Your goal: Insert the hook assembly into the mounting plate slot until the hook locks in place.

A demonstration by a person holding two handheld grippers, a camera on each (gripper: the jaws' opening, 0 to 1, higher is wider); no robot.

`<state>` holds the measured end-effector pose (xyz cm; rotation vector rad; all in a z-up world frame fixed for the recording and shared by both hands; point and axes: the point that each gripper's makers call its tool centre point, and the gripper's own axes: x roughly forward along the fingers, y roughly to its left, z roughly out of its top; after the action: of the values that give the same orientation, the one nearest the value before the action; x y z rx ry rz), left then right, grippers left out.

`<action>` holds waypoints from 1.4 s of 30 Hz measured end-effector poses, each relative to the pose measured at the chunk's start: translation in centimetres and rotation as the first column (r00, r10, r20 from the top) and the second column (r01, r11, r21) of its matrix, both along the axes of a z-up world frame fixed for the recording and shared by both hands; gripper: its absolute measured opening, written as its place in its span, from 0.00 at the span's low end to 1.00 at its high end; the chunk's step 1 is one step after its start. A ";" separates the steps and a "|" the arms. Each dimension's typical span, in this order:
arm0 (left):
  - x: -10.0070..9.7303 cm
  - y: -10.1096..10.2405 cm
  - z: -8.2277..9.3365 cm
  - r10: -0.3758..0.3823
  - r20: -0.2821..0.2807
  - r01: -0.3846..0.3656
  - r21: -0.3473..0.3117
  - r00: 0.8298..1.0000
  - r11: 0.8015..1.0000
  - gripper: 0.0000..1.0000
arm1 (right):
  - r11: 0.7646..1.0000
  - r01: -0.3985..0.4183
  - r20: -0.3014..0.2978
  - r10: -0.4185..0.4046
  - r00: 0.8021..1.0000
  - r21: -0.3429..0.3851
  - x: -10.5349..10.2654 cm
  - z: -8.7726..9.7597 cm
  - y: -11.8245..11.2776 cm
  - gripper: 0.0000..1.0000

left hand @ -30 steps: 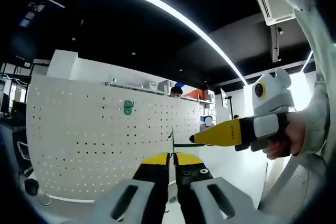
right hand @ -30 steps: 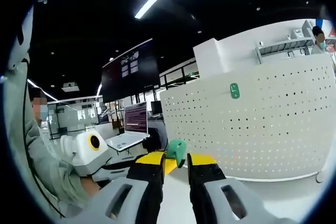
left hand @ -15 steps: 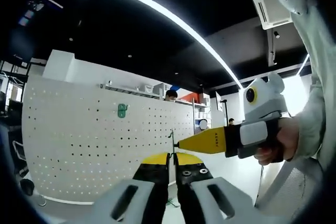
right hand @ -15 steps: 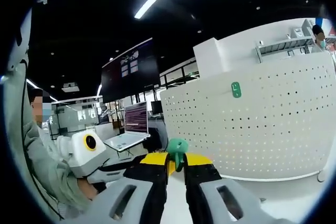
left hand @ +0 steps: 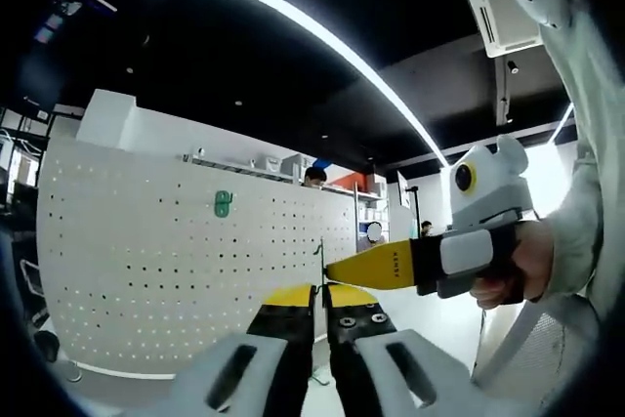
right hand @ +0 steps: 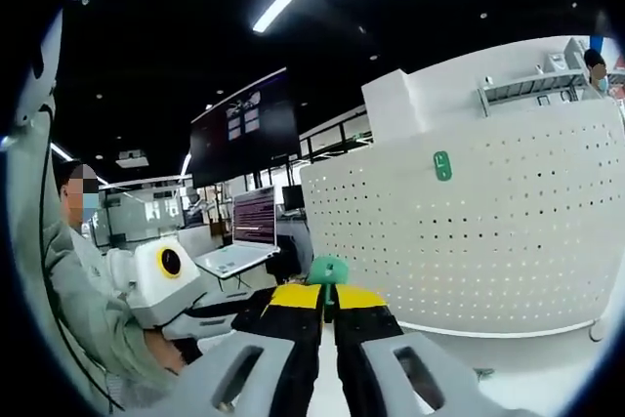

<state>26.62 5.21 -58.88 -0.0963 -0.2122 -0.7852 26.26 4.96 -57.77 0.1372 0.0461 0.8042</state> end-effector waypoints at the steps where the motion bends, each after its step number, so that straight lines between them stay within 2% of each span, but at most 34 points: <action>1: 0.0 0.0 0.0 -0.001 -0.002 0.001 -0.001 1.000 1.000 0.04 | 1.000 -0.001 -0.001 0.001 1.000 -0.004 0.0 0.0 0.0 0.01; 18: 0.3 -0.2 -1.1 0.005 -0.024 -0.004 0.037 1.000 0.999 0.07 | 0.999 0.037 0.001 -0.037 0.999 -0.035 0.5 -0.5 -0.4 0.00; 26: 0.6 -0.3 -1.6 0.012 -0.041 -0.010 0.056 0.999 0.998 0.17 | 0.997 0.077 0.037 -0.076 0.996 -0.028 1.6 0.4 -1.0 0.01; 31: 0.8 -0.2 -2.0 0.022 -0.068 -0.018 0.059 0.997 0.998 0.29 | 0.994 0.104 0.055 -0.102 0.993 -0.030 2.4 0.9 -1.6 0.01; 42: 1.4 0.6 -2.0 0.055 -0.087 -0.051 0.048 0.995 0.998 0.41 | 0.982 0.188 0.079 -0.186 0.979 -0.028 4.8 2.1 -3.9 0.01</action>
<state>28.05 5.79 -60.92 -0.0813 -0.1128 -0.7305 31.04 1.02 -55.72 0.0762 -0.0248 0.6196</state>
